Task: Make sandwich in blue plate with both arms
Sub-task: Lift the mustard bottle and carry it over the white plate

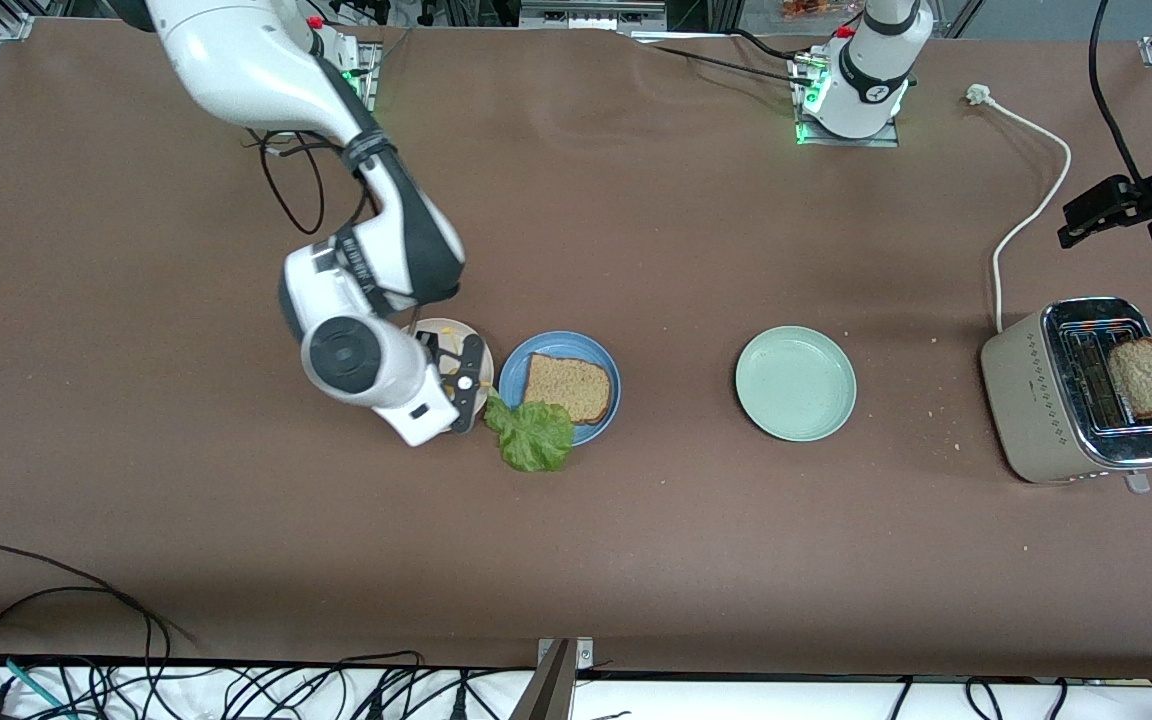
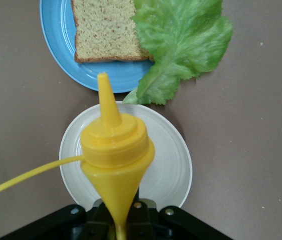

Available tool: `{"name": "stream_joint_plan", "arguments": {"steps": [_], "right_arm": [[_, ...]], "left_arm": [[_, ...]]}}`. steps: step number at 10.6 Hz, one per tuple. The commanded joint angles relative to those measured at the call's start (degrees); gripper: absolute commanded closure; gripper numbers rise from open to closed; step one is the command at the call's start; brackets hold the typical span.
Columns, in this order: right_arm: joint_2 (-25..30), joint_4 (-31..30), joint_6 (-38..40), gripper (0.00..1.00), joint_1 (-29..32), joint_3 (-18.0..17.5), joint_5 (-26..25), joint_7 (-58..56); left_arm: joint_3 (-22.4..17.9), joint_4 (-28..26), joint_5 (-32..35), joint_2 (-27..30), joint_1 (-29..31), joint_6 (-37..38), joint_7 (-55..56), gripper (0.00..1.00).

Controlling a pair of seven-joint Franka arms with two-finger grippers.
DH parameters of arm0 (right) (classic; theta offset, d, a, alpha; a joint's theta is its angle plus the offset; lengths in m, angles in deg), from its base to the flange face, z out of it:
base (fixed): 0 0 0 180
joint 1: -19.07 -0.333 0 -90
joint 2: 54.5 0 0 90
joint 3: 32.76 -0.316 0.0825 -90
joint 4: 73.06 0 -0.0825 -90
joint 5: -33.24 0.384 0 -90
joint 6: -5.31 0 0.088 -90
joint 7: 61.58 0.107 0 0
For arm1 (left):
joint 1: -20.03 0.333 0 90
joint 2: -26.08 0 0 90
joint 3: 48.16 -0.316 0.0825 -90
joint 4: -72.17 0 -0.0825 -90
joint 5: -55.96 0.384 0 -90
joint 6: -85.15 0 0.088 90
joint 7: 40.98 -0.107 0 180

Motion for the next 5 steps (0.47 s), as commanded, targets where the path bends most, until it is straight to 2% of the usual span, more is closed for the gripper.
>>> {"name": "stream_joint_plan", "arguments": {"steps": [1,3,4,5], "right_arm": [[-1.22,0.97,2.78,1.00,-4.38,0.55,-11.93,7.54],[-2.44,0.96,4.02,1.00,-7.45,0.55,-19.92,8.45],[-2.97,0.96,5.25,1.00,-8.25,0.55,-22.40,8.62],[-3.06,0.96,5.52,1.00,-9.21,0.72,-22.68,9.41]], "left_arm": [[0.25,0.85,1.29,-0.21,0.27,0.43,-1.06,0.00],[0.25,0.85,1.29,-0.21,0.27,0.43,-1.06,0.00],[0.25,0.85,1.29,-0.21,0.27,0.43,-1.06,0.00],[0.25,0.85,1.29,-0.21,0.27,0.43,-1.06,0.00]]}}
